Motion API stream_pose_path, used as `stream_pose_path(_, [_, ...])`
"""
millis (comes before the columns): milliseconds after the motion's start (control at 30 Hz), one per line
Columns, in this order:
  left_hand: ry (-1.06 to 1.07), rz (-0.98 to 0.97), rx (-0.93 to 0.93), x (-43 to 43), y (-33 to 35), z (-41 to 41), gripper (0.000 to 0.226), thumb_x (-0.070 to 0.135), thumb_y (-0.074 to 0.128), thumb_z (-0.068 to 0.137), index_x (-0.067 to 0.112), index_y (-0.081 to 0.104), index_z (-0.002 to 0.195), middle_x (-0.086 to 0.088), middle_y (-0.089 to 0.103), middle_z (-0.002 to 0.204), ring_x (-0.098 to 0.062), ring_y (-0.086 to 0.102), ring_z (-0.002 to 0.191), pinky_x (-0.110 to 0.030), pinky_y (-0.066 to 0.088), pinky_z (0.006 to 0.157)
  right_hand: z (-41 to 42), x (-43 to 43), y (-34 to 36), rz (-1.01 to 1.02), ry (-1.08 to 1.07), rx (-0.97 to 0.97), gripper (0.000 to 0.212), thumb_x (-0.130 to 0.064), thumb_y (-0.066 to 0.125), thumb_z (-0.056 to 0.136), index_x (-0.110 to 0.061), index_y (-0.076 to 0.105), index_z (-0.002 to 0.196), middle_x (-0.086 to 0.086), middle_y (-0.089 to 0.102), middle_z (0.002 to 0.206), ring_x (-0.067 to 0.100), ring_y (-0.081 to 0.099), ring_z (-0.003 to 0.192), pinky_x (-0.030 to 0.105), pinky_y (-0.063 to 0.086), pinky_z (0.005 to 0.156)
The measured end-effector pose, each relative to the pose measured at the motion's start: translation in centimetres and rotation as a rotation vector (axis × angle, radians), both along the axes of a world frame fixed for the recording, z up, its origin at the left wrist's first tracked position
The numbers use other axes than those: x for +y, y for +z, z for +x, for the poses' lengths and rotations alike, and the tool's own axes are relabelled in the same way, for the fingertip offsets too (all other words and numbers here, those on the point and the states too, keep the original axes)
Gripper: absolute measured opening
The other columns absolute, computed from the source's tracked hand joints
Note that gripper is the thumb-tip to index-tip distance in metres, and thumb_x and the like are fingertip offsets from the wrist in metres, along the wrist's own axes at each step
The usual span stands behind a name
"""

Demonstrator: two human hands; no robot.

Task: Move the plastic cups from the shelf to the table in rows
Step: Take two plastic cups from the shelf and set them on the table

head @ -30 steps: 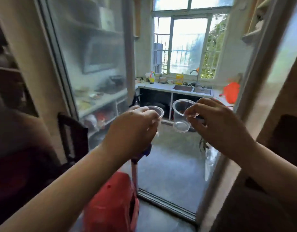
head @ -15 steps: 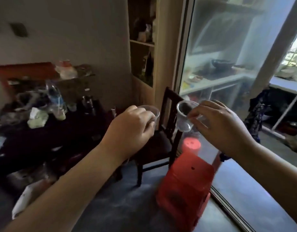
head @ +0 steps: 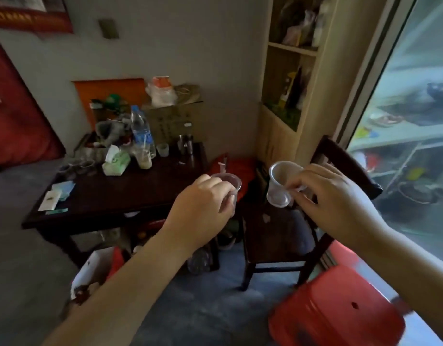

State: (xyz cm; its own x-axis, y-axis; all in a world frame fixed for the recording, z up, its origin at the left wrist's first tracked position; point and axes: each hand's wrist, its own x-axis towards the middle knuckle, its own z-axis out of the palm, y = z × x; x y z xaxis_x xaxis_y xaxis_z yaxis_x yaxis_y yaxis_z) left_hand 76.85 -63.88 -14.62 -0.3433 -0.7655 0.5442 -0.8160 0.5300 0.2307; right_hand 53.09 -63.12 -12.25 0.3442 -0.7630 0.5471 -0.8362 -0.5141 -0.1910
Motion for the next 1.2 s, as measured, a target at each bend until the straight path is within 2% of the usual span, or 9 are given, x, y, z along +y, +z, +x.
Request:
stream_pose_path(100, [0.057, 0.022, 0.004, -4.6, -1.2, 0.0, 0.011, 0.018, 0.054, 0.085, 0.013, 0.064, 0.082, 0.001, 0.061, 0.075, -0.015, 0.050, 0.076, -0.027, 0.045, 0.062, -0.2, -5.4, -0.6, 0.041, 0.034, 0.005, 0.010, -0.020, 0.067, 0.080, -0.025, 0.064, 0.089, -0.020, 0.050, 0.087, 0.002, 0.045, 0.088, 0.013, 0.033, 0.069])
stream_pose_path(200, [0.127, 0.040, 0.018, -8.7, -2.5, 0.5, 0.010, 0.017, 0.056, 0.084, 0.013, 0.065, 0.083, 0.001, 0.062, 0.076, -0.016, 0.052, 0.077, -0.028, 0.048, 0.063, 0.5, -11.0, -1.5, 0.046, 0.095, 0.013, 0.013, -0.020, 0.066, 0.080, -0.025, 0.064, 0.092, -0.020, 0.050, 0.089, -0.003, 0.040, 0.088, 0.018, 0.035, 0.071])
stream_pose_path(400, [0.250, 0.075, 0.034, -14.7, -4.6, 4.1, 0.012, 0.017, 0.055, 0.085, 0.012, 0.065, 0.086, -0.001, 0.065, 0.080, -0.019, 0.056, 0.082, -0.032, 0.050, 0.061, 5.5, -20.2, -4.9, 0.127, 0.236, 0.017, 0.016, -0.017, 0.062, 0.082, -0.022, 0.065, 0.097, -0.008, 0.061, 0.095, 0.013, 0.052, 0.095, 0.024, 0.044, 0.075])
stream_pose_path(533, [0.278, 0.093, 0.020, -18.2, -5.4, 7.5, 0.013, 0.018, 0.054, 0.086, 0.012, 0.065, 0.088, -0.001, 0.065, 0.081, -0.020, 0.057, 0.083, -0.038, 0.052, 0.064, 9.5, -24.8, -7.1, 0.184, 0.303, 0.049, 0.017, -0.015, 0.062, 0.085, -0.021, 0.066, 0.100, -0.006, 0.062, 0.100, 0.014, 0.050, 0.102, 0.023, 0.042, 0.080])
stream_pose_path(667, [0.298, 0.114, 0.028, -23.3, -6.6, 12.1, 0.014, 0.018, 0.053, 0.086, 0.013, 0.066, 0.090, 0.001, 0.065, 0.081, -0.018, 0.057, 0.084, -0.037, 0.053, 0.065, 14.6, -30.0, -8.7, 0.216, 0.345, 0.052, 0.016, -0.016, 0.061, 0.085, -0.022, 0.066, 0.099, -0.007, 0.063, 0.099, 0.013, 0.051, 0.099, 0.026, 0.048, 0.075])
stream_pose_path(867, [0.254, 0.148, 0.023, -31.9, -8.3, 18.8, 0.012, 0.019, 0.056, 0.085, 0.013, 0.066, 0.088, 0.001, 0.063, 0.077, -0.019, 0.055, 0.082, -0.034, 0.050, 0.059, 21.8, -37.7, -10.7, 0.257, 0.304, -0.006, 0.020, -0.012, 0.064, 0.080, -0.021, 0.067, 0.097, -0.007, 0.065, 0.097, 0.011, 0.050, 0.098, 0.029, 0.048, 0.073])
stream_pose_path(1033, [0.207, 0.239, 0.025, -37.8, -10.5, 22.4, 0.011, 0.020, 0.057, 0.084, 0.016, 0.066, 0.091, 0.003, 0.061, 0.078, -0.017, 0.055, 0.084, -0.034, 0.049, 0.061, 25.6, -42.7, -12.5, 0.282, 0.270, -0.029, 0.022, -0.006, 0.065, 0.078, -0.019, 0.067, 0.097, -0.006, 0.066, 0.094, 0.012, 0.051, 0.093, 0.028, 0.048, 0.068])
stream_pose_path(1200, [0.194, 0.346, 0.028, -42.9, -13.1, 23.5, 0.014, 0.019, 0.055, 0.085, 0.012, 0.065, 0.092, -0.002, 0.062, 0.084, -0.020, 0.055, 0.088, -0.037, 0.049, 0.065, 27.5, -47.3, -14.6, 0.338, 0.236, -0.015, 0.021, -0.010, 0.058, 0.084, -0.018, 0.066, 0.101, -0.004, 0.065, 0.097, 0.015, 0.050, 0.093, 0.035, 0.049, 0.067])
